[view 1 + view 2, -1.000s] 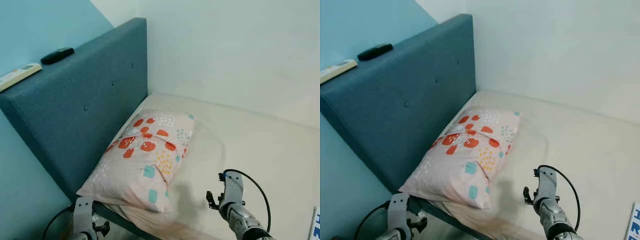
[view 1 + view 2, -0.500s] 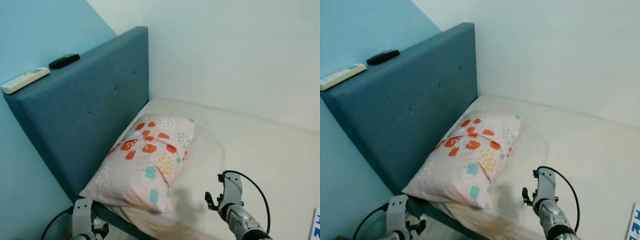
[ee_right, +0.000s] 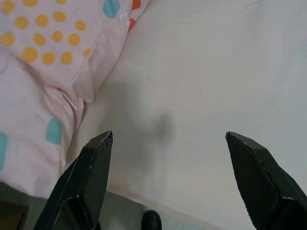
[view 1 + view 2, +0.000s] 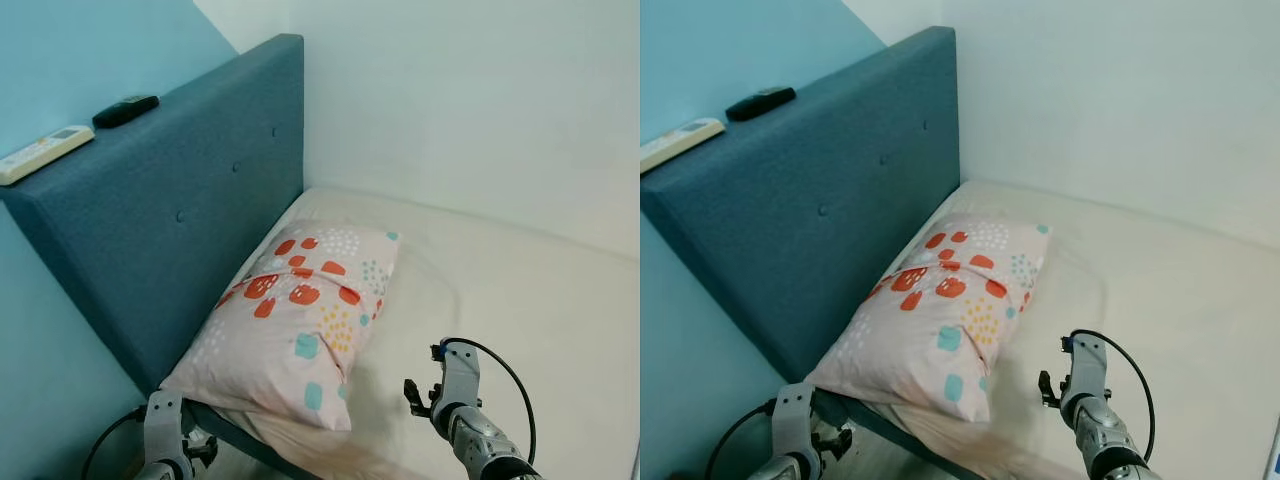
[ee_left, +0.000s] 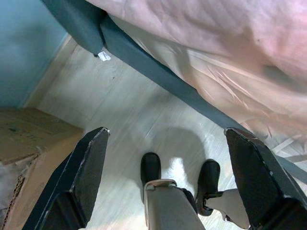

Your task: Clean up the room

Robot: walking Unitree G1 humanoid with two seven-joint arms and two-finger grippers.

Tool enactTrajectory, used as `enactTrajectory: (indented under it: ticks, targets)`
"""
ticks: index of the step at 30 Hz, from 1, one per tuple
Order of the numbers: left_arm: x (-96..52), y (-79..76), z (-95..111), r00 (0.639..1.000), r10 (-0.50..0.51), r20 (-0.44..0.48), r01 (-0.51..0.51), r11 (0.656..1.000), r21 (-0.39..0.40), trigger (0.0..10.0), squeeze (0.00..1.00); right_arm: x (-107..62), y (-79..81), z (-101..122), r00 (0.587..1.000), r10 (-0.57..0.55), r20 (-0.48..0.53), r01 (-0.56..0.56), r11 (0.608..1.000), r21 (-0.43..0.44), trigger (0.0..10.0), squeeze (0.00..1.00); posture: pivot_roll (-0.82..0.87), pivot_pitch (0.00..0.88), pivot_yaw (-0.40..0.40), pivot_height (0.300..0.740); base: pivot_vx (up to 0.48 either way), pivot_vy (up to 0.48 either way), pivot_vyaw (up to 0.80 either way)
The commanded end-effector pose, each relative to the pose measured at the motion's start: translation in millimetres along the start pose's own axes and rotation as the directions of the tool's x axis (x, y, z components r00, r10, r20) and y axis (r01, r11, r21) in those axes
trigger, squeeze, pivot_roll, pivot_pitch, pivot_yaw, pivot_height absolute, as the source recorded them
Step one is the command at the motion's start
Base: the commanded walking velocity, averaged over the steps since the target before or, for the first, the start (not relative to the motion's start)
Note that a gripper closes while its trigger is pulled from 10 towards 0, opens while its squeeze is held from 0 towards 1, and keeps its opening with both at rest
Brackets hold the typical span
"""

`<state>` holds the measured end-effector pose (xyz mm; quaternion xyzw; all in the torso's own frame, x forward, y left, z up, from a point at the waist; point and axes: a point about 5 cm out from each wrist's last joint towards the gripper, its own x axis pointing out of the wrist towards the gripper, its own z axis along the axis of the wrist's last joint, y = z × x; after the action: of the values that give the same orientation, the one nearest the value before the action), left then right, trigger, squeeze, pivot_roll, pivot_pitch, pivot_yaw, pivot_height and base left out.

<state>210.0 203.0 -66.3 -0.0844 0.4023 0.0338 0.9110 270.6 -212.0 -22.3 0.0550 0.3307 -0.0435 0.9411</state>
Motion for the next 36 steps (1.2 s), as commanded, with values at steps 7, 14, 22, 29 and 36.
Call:
enactTrajectory:
  ticks: [7, 14, 22, 29, 36]
  targets:
    - [-2.2, 7.0, -3.1, 1.0, 0.016, -0.005, -0.016, 1.0, 0.015, 10.0, 0.0, -0.4, 0.8, -2.1, 1.0, 0.006, -0.002, -0.006, 1.0, -0.02, 10.0, 0.0, 0.04, 0.0, -0.019, 0.74, 0.48, 0.0, 0.0]
    - [-1.9, 8.0, -1.6, 1.0, 0.031, -0.003, -0.031, 1.0, 0.007, 10.0, 0.0, -0.1, 1.2, -1.0, 1.0, 0.008, -0.001, -0.008, 1.0, -0.024, 10.0, 0.0, 0.04, 0.0, -0.017, 0.74, 0.0, 0.0, 0.0]
    - [-2.0, 8.0, -2.7, 0.999, 0.034, -0.008, -0.034, 0.999, 0.009, 10.0, 0.0, -0.5, 0.9, -2.9, 1.0, 0.007, -0.004, -0.007, 1.0, -0.018, 10.0, 0.0, 0.04, 0.0, -0.016, 0.74, 0.0, 0.0, 0.0]
    - [-2.4, 8.5, -4.1, 0.999, 0.034, -0.011, -0.034, 0.999, 0.001, 10.0, 0.0, -1.2, -0.1, -6.1, 1.0, 0.003, -0.011, -0.003, 1.0, -0.016, 10.0, 0.0, 0.04, 0.007, -0.014, 0.74, 0.0, 0.0, 0.0]
    - [-2.4, 7.9, -3.7, 1.0, 0.015, -0.014, -0.015, 1.0, 0.021, 10.0, 0.0, -0.9, 1.2, -5.8, 1.0, 0.003, -0.011, -0.003, 1.0, -0.012, 10.0, 0.0, 0.04, 0.007, -0.011, 0.74, 0.343, 0.0, 0.0]
